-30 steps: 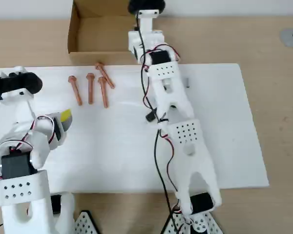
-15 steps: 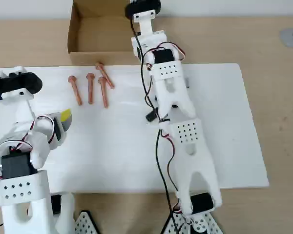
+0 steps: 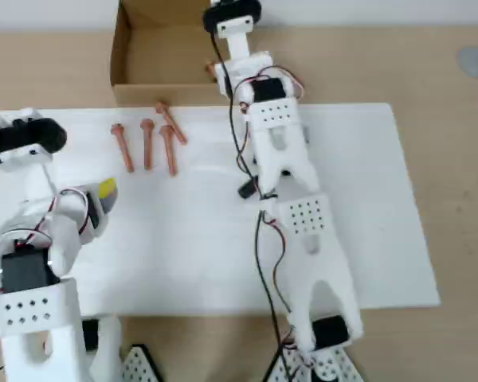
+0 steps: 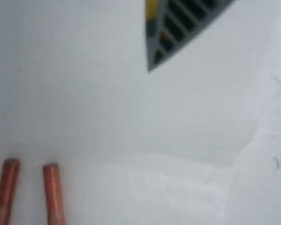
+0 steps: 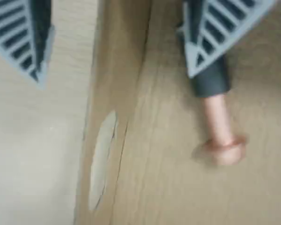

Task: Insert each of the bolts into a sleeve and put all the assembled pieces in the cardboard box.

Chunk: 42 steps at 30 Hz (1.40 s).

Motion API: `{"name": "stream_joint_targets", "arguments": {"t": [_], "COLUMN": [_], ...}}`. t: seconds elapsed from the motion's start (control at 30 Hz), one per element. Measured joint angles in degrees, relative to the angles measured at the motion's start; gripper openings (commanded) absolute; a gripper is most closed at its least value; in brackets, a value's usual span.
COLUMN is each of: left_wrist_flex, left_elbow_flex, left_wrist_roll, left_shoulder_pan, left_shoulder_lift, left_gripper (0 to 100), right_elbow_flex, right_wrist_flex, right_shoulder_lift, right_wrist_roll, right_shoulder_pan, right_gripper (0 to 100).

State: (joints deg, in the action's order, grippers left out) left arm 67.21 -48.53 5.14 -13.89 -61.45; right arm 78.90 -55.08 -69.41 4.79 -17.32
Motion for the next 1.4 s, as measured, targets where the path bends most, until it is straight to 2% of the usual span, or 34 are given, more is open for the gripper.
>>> {"name": "stream_joint_targets", "arguments": {"t": [0.2, 0.43, 0.67, 0.77, 0.9, 1.2, 1.4], "left_wrist_flex": [-0.79, -0.79, -0.88, -0.88, -0.88, -1.05, -1.23], "left_elbow_flex": [5.19, 19.08, 32.7, 37.45, 44.04, 50.55, 52.48], "left_wrist_roll": [-1.93, -7.82, -16.09, -19.69, -20.48, -18.99, -18.02], "left_shoulder_pan": [0.0, 0.0, 1.93, 3.87, 5.19, 5.19, 5.1], "left_shoulder_lift": [7.38, 31.91, 48.53, 54.86, 63.47, 74.2, 77.89], "left_gripper": [26, 26, 26, 26, 26, 26, 26], "right_elbow_flex": [10.11, 13.63, 13.63, 13.63, 13.71, 13.54, 7.38], "right_wrist_flex": [-8.44, -27.52, -45.45, -46.42, -46.59, -46.59, -46.59], "right_shoulder_lift": [0.0, 1.14, 12.48, 17.58, 23.47, 24.7, 24.7], "right_wrist_roll": [0.0, 0.0, 0.0, 0.0, 0.18, 0.09, 0.0], "right_shoulder_pan": [0.0, 0.0, 0.0, 0.79, 1.23, 2.2, 2.46], "right_gripper": [23.4, 23.4, 23.2, 23.2, 23.2, 23.2, 23.2]}}
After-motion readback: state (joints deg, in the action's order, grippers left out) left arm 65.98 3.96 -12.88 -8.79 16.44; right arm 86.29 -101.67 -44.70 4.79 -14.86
